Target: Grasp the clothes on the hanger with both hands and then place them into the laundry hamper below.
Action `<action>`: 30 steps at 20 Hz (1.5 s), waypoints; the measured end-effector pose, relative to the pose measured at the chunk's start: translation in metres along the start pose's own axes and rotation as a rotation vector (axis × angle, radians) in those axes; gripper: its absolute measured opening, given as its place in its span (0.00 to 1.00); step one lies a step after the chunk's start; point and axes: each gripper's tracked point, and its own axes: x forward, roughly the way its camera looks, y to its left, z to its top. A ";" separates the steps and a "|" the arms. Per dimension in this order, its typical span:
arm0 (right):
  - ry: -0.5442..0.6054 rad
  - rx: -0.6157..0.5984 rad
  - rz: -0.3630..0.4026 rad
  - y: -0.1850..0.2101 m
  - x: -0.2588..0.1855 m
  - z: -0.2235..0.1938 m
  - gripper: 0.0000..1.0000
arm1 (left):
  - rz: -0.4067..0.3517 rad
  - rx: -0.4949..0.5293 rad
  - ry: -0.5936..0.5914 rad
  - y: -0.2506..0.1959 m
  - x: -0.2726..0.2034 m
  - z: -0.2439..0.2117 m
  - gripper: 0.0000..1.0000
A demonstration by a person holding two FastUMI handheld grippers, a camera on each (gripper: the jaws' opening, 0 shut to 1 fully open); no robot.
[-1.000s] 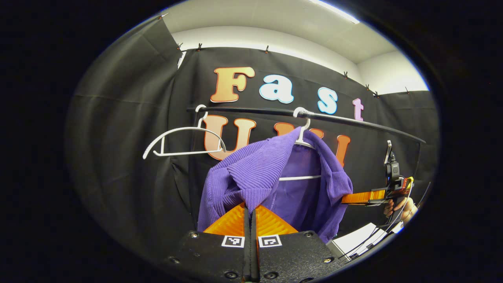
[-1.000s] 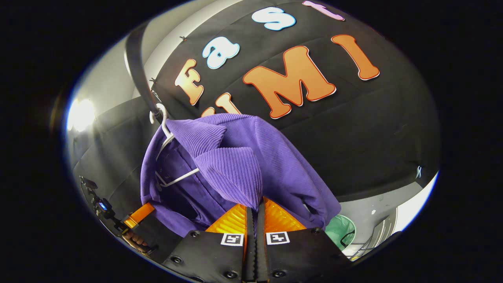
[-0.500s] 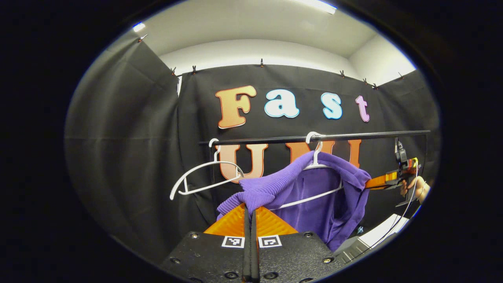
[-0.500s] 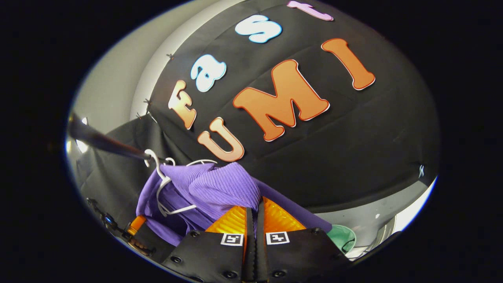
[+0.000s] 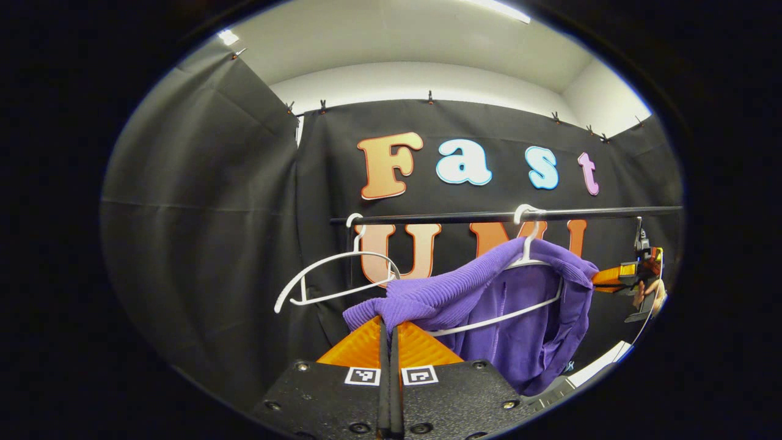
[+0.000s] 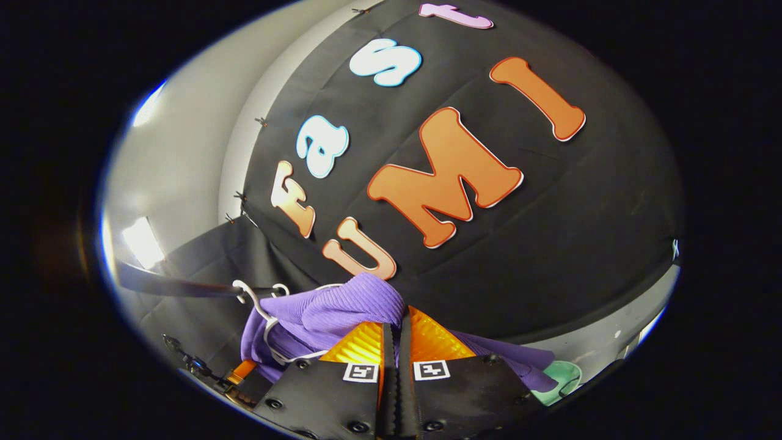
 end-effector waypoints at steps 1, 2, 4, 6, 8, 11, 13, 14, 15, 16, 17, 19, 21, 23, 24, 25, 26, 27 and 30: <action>-0.010 0.004 0.003 -0.002 0.004 0.003 0.08 | 0.003 -0.010 -0.008 0.001 0.002 0.001 0.00; -0.013 0.002 -0.003 -0.005 0.006 0.003 0.08 | 0.002 -0.028 -0.016 0.000 0.005 0.003 0.00; -0.016 -0.006 -0.011 -0.005 0.007 -0.001 0.08 | -0.002 -0.062 -0.018 0.008 0.021 0.002 0.00; -0.042 -0.016 -0.015 -0.001 0.008 0.002 0.08 | -0.029 -0.105 -0.025 0.012 0.034 0.004 0.00; -0.040 0.020 -0.001 0.005 -0.001 0.001 0.08 | -0.067 -0.132 -0.045 0.017 0.042 0.013 0.00; -0.109 0.108 0.031 0.010 0.000 0.016 0.07 | -0.142 -0.164 -0.103 0.020 0.050 0.038 0.00; -0.103 0.100 0.010 0.005 0.006 0.015 0.07 | -0.159 -0.164 -0.097 0.026 0.056 0.043 0.00; -0.096 0.096 0.004 0.007 0.009 0.013 0.07 | -0.168 -0.159 -0.098 0.027 0.061 0.045 0.00; -0.091 0.090 0.009 0.009 0.006 0.017 0.07 | -0.179 -0.165 -0.100 0.027 0.067 0.048 0.00; -0.087 0.090 0.020 0.013 0.008 0.021 0.08 | -0.188 -0.183 -0.096 0.028 0.072 0.049 0.00; -0.074 0.102 0.031 0.015 0.007 0.023 0.08 | -0.193 -0.193 -0.087 0.029 0.076 0.044 0.00; -0.044 0.119 0.039 0.014 0.009 0.025 0.07 | -0.193 -0.184 -0.061 0.028 0.086 0.036 0.00; -0.057 0.127 0.040 0.007 0.007 0.035 0.08 | -0.221 -0.177 -0.050 0.019 0.093 0.034 0.00; -0.089 0.164 0.039 0.000 0.001 0.045 0.07 | -0.262 -0.162 -0.029 0.005 0.099 0.026 0.00; -0.099 0.171 0.015 -0.011 0.003 0.049 0.07 | -0.281 -0.157 -0.015 -0.001 0.103 0.019 0.00; -0.111 0.177 -0.008 -0.020 0.005 0.051 0.07 | -0.290 -0.148 0.003 -0.007 0.106 0.010 0.00; -0.124 0.182 -0.024 -0.028 0.009 0.053 0.07 | -0.289 -0.138 0.018 -0.011 0.109 0.003 0.00; -0.146 0.185 -0.044 -0.035 0.012 0.058 0.07 | -0.287 -0.130 0.033 -0.013 0.112 -0.006 0.00; -0.173 0.174 -0.110 -0.062 0.022 0.054 0.07 | -0.283 -0.145 0.080 -0.019 0.119 -0.033 0.00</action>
